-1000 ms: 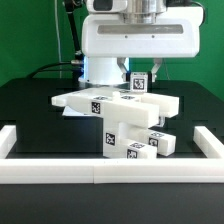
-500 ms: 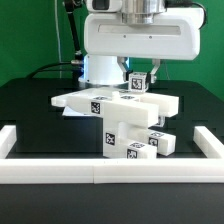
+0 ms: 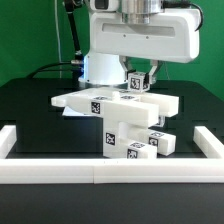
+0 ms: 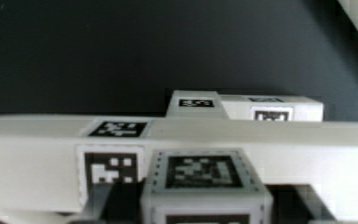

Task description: Assemble chair

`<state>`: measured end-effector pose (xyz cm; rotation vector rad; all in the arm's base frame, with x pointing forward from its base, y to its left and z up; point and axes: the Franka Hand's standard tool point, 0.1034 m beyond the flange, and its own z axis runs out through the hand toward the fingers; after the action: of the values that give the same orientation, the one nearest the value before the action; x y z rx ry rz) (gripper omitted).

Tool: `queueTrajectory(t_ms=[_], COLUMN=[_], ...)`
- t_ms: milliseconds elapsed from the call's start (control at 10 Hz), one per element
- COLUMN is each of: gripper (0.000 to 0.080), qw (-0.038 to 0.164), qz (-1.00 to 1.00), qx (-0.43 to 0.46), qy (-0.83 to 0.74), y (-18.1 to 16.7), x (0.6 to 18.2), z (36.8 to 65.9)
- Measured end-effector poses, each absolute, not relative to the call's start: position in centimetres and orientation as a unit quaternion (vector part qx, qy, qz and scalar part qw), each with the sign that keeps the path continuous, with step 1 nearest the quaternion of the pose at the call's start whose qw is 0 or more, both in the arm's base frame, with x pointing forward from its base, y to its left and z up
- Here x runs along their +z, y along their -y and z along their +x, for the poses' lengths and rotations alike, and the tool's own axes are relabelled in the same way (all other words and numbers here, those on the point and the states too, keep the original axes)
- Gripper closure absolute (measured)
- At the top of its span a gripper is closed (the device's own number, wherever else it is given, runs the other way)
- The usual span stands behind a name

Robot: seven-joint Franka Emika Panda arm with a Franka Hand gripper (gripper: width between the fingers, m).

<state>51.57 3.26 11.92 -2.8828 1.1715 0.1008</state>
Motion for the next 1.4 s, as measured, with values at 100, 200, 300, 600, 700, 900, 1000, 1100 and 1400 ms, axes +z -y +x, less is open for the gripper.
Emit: queueTrajectory(t_ms=[100,200,300,600,700,900,1000,1100,1400], gripper=[0.0511,0.0511,0.0511,0.0304,0.0195,0.0164,0.0153,0.0153,0.0151], qw=[0.014,0.014,0.015,0.015,0.015,0.017,0.019,0.021,0.024], qz=[-0.916,-0.901,-0.880,-0.882,-0.884,-0.907,-0.927,-0.946,-0.979], qx=[0.033,0.034,0.036,0.036,0.036,0.035,0.034,0.033,0.030], qy=[-0.399,-0.433,-0.473,-0.469,-0.466,-0.420,-0.373,-0.323,-0.198], y=[-3.31,-3.37,-3.52,-3.53,-3.54,-3.63,-3.64,-3.65,-3.72], x=[11.91,11.91,11.90,11.90,11.90,11.90,11.91,11.90,11.87], z=[51.57,51.57,51.56,51.56,51.56,51.56,51.56,51.55,51.51])
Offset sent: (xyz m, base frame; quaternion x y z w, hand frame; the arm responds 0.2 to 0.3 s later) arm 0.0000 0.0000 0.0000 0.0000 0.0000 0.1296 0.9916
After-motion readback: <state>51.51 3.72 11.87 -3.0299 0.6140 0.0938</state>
